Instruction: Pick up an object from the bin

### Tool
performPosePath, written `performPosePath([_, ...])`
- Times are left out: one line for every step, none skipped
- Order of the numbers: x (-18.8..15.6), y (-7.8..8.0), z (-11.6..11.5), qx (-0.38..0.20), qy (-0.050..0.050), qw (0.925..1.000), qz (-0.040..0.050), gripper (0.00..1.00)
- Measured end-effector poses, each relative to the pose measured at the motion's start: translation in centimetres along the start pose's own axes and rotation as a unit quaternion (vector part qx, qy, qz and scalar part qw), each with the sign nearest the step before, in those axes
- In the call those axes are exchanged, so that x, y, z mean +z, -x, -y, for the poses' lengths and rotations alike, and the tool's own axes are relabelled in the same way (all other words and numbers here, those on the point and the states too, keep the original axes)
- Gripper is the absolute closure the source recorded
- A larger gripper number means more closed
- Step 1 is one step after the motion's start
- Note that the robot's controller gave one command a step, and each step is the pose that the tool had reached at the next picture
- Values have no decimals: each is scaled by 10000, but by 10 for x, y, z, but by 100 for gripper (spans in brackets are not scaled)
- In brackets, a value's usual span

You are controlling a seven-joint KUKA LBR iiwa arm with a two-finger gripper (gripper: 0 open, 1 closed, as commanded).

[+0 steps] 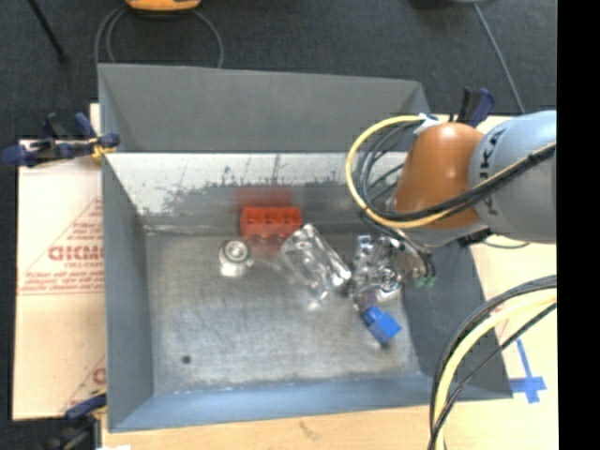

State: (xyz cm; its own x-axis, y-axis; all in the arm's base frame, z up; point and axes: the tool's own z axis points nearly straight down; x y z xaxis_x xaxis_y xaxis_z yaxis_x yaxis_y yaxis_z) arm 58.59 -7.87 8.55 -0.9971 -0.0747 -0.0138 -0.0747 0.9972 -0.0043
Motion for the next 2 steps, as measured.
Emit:
performPosePath([-84,4,-1,186,14,9998,-3,100])
performPosePath([-79,1,-2,180,17,9998,-47,0])
